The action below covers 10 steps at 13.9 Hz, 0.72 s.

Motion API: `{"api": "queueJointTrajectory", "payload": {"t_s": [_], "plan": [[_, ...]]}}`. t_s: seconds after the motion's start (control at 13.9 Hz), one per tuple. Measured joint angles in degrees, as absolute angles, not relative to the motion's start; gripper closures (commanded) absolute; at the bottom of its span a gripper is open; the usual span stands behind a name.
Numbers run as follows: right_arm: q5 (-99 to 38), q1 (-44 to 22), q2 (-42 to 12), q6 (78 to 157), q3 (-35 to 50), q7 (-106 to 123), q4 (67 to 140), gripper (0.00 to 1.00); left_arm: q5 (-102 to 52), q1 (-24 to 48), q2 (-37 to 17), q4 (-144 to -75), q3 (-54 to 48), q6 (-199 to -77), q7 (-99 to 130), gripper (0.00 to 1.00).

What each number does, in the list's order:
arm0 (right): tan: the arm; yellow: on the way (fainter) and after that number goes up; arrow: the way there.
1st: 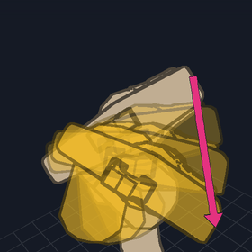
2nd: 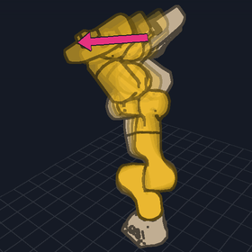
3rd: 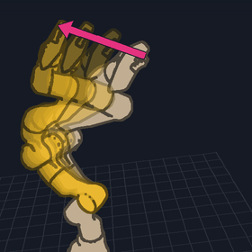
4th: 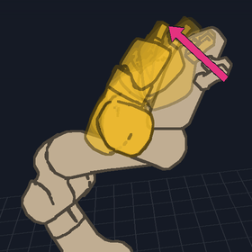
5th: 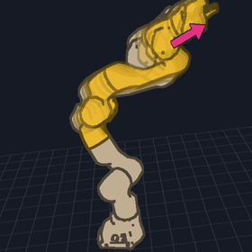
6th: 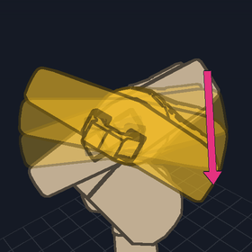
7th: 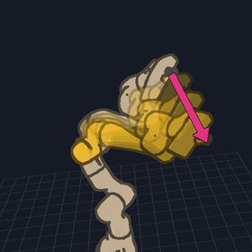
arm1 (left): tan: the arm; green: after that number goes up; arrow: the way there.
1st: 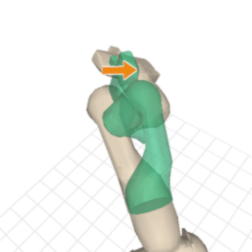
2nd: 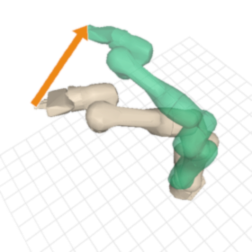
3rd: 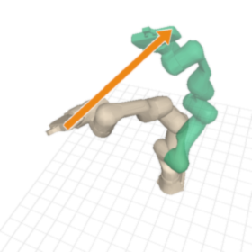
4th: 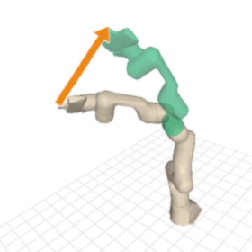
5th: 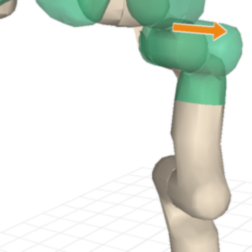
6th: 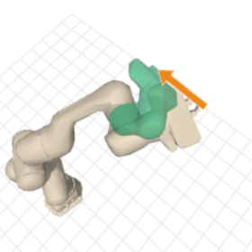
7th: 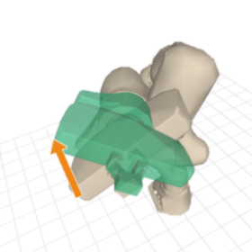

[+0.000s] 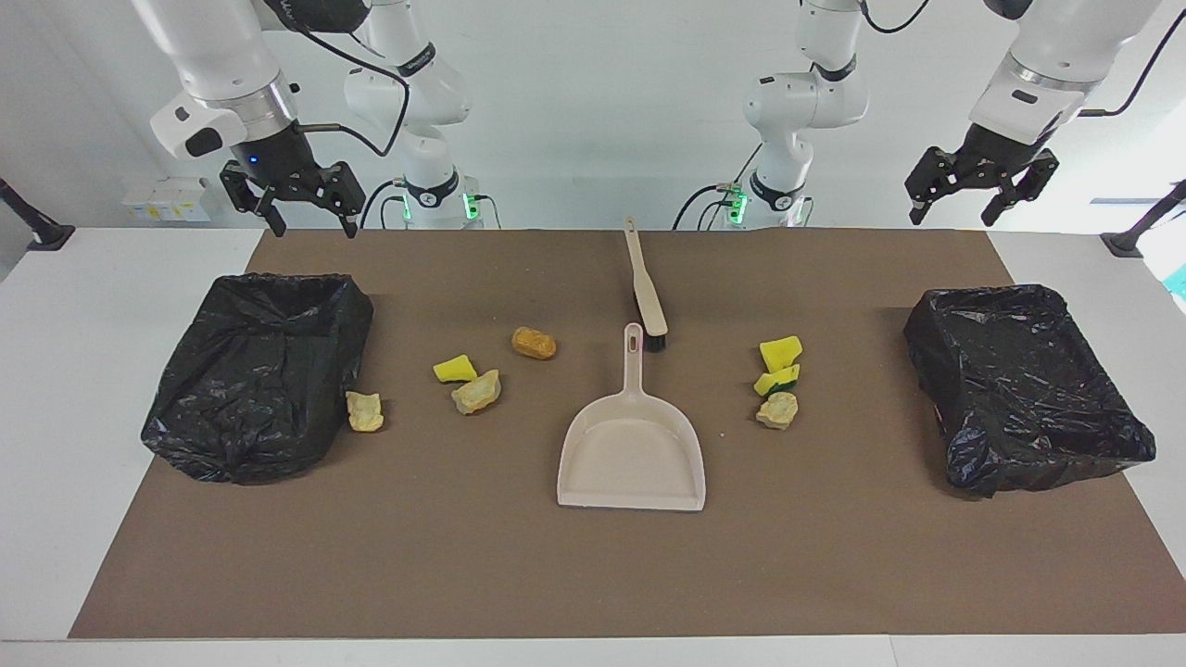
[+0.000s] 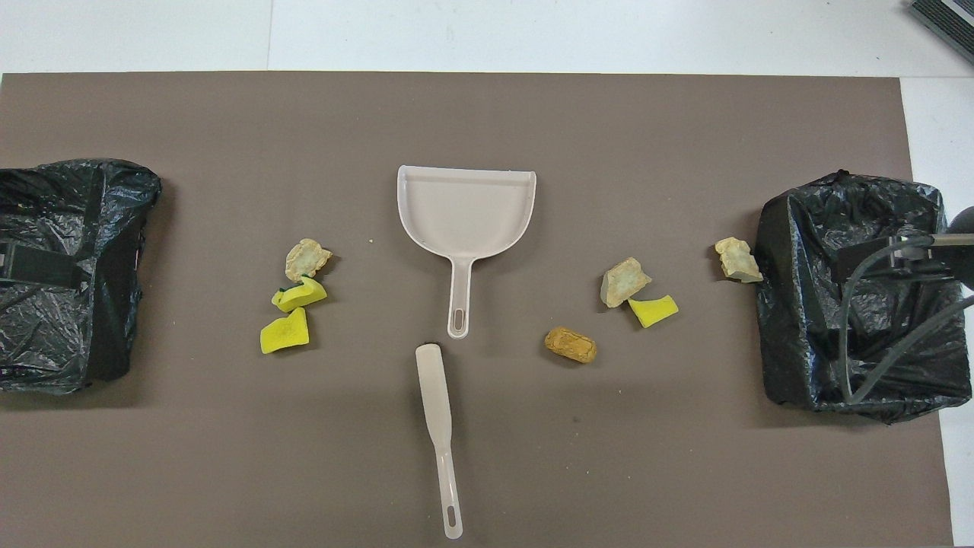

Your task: Sweep and dump trash in bin

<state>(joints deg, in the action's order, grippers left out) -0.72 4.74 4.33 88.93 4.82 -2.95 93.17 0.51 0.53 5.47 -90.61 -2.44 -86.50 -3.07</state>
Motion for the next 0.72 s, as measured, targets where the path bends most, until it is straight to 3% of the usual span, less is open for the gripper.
{"api": "queueJointTrajectory", "payload": {"t_s": [0.72], "plan": [[-0.74,4.71,5.20,88.73,4.84,-2.96,96.34,0.00,0.51,0.58,5.48,-90.53,-2.73,-86.47,-3.13,0.00]]}}
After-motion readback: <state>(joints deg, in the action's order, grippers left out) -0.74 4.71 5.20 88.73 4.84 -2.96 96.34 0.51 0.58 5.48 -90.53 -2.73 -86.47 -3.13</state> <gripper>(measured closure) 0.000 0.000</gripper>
